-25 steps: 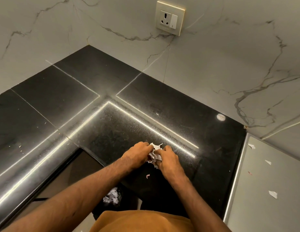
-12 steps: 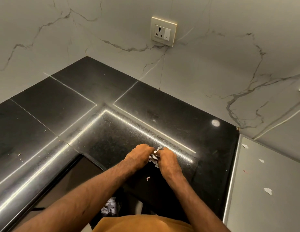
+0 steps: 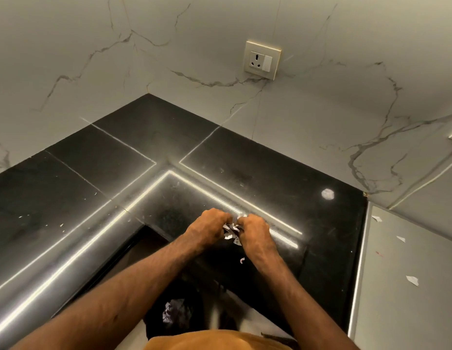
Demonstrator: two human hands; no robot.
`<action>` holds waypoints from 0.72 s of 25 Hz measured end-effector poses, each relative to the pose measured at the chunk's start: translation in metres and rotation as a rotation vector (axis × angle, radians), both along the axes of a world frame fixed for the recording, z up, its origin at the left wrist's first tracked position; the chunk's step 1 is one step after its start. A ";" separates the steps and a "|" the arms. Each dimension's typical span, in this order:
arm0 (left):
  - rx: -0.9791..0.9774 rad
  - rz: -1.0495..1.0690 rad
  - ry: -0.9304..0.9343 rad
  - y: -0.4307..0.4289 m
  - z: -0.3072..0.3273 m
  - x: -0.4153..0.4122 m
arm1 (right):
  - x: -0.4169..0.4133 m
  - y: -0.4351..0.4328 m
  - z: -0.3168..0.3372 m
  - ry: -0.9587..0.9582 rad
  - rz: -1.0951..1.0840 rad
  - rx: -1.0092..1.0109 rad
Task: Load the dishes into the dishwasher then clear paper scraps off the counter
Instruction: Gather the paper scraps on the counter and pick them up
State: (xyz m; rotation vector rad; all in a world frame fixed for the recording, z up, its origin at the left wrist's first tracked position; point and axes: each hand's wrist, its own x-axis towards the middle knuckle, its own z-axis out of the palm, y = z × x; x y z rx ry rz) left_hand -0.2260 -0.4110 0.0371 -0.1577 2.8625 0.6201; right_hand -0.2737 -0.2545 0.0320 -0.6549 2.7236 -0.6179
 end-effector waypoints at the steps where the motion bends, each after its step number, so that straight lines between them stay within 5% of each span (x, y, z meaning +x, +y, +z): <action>1: -0.001 0.017 -0.003 -0.008 0.000 0.011 | 0.008 -0.009 0.001 0.004 0.044 0.017; 18: 0.157 0.502 -0.192 -0.100 -0.105 0.242 | 0.187 -0.142 -0.075 -0.320 0.273 0.200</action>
